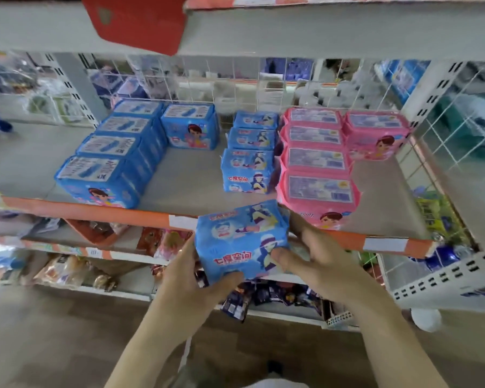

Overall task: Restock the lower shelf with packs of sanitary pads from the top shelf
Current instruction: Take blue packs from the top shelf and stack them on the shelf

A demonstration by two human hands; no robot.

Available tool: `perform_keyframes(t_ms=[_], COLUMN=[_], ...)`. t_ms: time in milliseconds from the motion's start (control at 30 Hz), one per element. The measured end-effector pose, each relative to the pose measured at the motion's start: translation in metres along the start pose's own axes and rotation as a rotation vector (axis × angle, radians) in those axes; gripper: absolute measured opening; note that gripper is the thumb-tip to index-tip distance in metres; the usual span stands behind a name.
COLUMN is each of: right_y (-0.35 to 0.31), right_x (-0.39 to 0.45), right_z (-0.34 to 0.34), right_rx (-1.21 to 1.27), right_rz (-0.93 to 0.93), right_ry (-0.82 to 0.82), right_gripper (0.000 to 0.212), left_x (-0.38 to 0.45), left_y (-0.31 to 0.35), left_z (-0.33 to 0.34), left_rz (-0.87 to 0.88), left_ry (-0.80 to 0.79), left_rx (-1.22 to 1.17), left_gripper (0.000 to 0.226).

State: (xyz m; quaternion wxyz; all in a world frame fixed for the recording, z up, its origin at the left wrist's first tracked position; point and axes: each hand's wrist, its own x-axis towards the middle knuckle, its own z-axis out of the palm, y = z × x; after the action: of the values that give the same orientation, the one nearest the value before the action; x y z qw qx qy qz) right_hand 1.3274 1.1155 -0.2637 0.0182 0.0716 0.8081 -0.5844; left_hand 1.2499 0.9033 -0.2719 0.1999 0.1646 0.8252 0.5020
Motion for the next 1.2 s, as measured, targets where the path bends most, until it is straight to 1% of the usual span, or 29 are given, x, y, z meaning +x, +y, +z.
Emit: perform_keyframes(t_ms=[67, 133, 200, 267, 333, 400, 467, 567, 633, 733, 933, 1200], right_y=[0.002, 0.005, 0.009, 0.014, 0.018, 0.023, 0.029, 0.031, 0.033, 0.034, 0.037, 0.052], right_x=[0.007, 0.013, 0.02, 0.028, 0.035, 0.044, 0.052, 0.065, 0.074, 0.087, 0.11, 0.118], right_z=[0.002, 0.006, 0.015, 0.025, 0.034, 0.042, 0.049, 0.055, 0.056, 0.058, 0.064, 0.071], right_rx=[-0.035, -0.118, -0.142, -0.112, -0.108, -0.09, -0.064, -0.063, -0.061, -0.063, -0.078, -0.081], right_rz=[-0.015, -0.05, -0.046, -0.02, 0.002, 0.054, 0.104, 0.144, 0.153, 0.145, 0.138, 0.208], right_ry=[-0.001, 0.047, 0.102, 0.174, 0.259, 0.308, 0.344, 0.415, 0.46, 0.519, 0.578, 0.656], right_gripper=[0.05, 0.05, 0.055, 0.055, 0.062, 0.066, 0.067, 0.062, 0.059, 0.063, 0.071, 0.076], left_x=[0.005, 0.014, 0.028, 0.042, 0.056, 0.071, 0.084, 0.104, 0.115, 0.133, 0.161, 0.18], left_y=[-0.001, 0.0, -0.001, -0.003, -0.008, -0.013, -0.015, -0.013, -0.012, -0.015, -0.028, -0.041], left_z=[-0.001, -0.005, -0.008, -0.011, -0.012, -0.012, -0.012, -0.014, -0.018, -0.023, -0.025, -0.015], left_rz=[0.002, 0.003, 0.013, 0.028, 0.038, 0.015, -0.009, 0.039, 0.078, 0.121, 0.119, 0.124], left_ry=[0.076, 0.122, 0.127, 0.094, 0.054, -0.022, -0.087, -0.163, -0.181, -0.187, -0.237, -0.299], left_rx=[0.009, 0.03, 0.075, 0.117, 0.144, 0.143, 0.134, 0.15, 0.154, 0.129, 0.117, 0.096], left_gripper=[0.052, 0.055, 0.055, 0.054, 0.052, 0.049, 0.046, 0.044, 0.043, 0.046, 0.047, 0.046])
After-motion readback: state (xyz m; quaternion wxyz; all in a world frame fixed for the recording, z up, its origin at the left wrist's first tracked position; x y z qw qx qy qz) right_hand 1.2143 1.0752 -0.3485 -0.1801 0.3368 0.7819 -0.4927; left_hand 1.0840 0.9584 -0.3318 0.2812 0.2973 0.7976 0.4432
